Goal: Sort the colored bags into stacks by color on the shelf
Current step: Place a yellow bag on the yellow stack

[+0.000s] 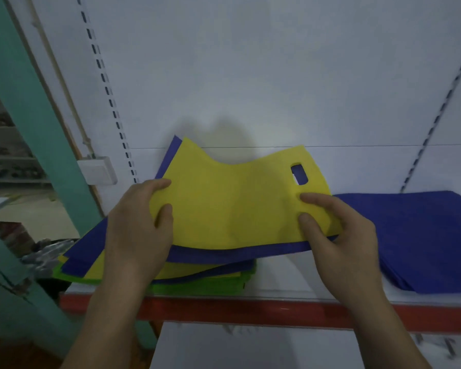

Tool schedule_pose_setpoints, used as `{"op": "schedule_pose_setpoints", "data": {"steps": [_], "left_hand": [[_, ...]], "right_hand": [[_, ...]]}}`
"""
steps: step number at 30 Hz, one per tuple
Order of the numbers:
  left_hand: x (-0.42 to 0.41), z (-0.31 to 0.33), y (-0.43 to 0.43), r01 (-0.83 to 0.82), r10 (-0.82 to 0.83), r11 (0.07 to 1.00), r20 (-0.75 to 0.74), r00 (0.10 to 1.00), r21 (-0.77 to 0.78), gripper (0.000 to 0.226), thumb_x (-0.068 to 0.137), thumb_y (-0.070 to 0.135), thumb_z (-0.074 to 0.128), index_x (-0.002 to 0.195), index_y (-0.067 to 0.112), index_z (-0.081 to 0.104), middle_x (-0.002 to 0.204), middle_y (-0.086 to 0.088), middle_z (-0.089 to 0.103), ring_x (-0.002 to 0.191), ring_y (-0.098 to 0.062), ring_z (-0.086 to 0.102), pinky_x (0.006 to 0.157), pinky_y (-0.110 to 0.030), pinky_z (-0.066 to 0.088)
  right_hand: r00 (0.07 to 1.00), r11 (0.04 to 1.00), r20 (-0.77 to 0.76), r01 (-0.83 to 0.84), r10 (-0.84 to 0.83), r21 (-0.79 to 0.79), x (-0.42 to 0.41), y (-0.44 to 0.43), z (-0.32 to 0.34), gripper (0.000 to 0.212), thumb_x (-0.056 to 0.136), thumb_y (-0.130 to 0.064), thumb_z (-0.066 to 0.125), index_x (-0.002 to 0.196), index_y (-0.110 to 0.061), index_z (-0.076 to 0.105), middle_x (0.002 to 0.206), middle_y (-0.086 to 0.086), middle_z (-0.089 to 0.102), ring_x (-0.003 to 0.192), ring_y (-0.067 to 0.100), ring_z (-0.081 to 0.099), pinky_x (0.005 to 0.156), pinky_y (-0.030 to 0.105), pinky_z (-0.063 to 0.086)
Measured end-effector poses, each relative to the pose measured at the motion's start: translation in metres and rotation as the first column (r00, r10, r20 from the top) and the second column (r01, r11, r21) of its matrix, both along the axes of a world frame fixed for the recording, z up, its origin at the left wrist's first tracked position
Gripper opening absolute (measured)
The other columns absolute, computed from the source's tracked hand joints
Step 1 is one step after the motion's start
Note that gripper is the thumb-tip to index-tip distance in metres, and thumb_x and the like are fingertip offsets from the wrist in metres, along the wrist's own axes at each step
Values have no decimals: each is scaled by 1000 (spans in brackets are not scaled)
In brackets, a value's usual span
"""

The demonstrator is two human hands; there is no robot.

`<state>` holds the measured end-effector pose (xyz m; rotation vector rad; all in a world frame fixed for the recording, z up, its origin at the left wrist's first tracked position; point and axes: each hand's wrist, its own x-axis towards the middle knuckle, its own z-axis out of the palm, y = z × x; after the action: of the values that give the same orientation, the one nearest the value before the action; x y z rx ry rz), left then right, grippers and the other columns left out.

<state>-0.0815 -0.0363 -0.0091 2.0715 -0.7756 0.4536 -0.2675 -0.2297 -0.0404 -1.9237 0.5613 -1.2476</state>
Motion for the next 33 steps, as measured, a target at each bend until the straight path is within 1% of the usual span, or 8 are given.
{"op": "schedule_pose_setpoints", "data": {"steps": [3, 5, 16, 22, 26, 29, 31, 33], "left_hand": [[-20, 10, -24, 92, -90, 992, 28, 996, -82, 34, 95, 18, 60, 128, 28, 58, 108, 25, 55, 83, -9, 57, 75, -41, 51], [-35, 13, -41, 126, -123, 985, 32, 992, -116, 32, 95, 23, 60, 125, 34, 56, 109, 17, 61, 74, -3, 57, 68, -42, 51], [-146, 6, -196, 302, -321, 938, -100, 942, -168, 55, 88, 30, 66, 140, 29, 48, 119, 23, 60, 110, -3, 61, 93, -40, 53], [-200, -40, -260, 303, -321, 946, -205, 924, -117, 39, 91, 20, 67, 124, 36, 54, 110, 24, 63, 101, -1, 62, 77, -34, 55], [-226, -62, -283, 149, -141, 988, -156, 978, 42, 16, 89, 16, 67, 104, 20, 63, 106, 5, 63, 98, -18, 60, 72, -29, 46], [-233, -65, -289, 8, 6, 983, -71, 997, 185, 23, 85, 19, 73, 106, 15, 65, 134, -9, 51, 119, -32, 49, 92, -45, 44], [-237, -60, -290, 4, 6, 987, -62, 998, 163, 21, 85, 19, 71, 104, 16, 63, 126, -7, 55, 113, -31, 52, 87, -43, 44], [-241, -54, -290, 58, -50, 994, -86, 995, 90, 10, 89, 19, 66, 98, 20, 61, 102, 1, 62, 91, -15, 58, 70, -33, 43]], "right_hand": [[997, 998, 54, 45, -46, 35, -25, -24, 5, 25, 88, -10, 72, 103, -30, 72, 72, 2, 63, 59, 16, 52, 49, 27, 43], [993, 997, 91, 66, -70, 46, -44, -42, 5, 26, 86, -6, 73, 102, -27, 72, 82, -7, 65, 64, 5, 55, 53, 17, 44], [968, 968, 14, 250, -250, 39, -177, -178, -12, 29, 87, -9, 73, 105, -32, 69, 94, -19, 67, 85, -1, 60, 63, 11, 45], [963, 966, -104, 256, -250, 46, -236, -252, -32, 36, 87, -11, 72, 112, -36, 71, 109, -26, 64, 102, 2, 61, 87, 24, 50], [961, 977, -180, 214, -209, 8, -257, -279, -40, 36, 86, -11, 74, 114, -34, 71, 127, -25, 58, 104, -11, 56, 85, 1, 41], [942, 983, -283, 178, -183, -44, -264, -288, -44, 38, 86, -12, 73, 121, -27, 69, 137, -31, 44, 120, -3, 52, 100, 18, 44], [939, 984, -295, 165, -178, -69, -267, -289, -44, 42, 86, -11, 73, 125, -25, 67, 135, -30, 42, 128, 11, 51, 105, 34, 44], [953, 985, -253, 159, -169, -60, -267, -289, -43, 44, 86, -8, 72, 127, -25, 67, 132, -33, 42, 127, 6, 51, 106, 30, 44]]}}
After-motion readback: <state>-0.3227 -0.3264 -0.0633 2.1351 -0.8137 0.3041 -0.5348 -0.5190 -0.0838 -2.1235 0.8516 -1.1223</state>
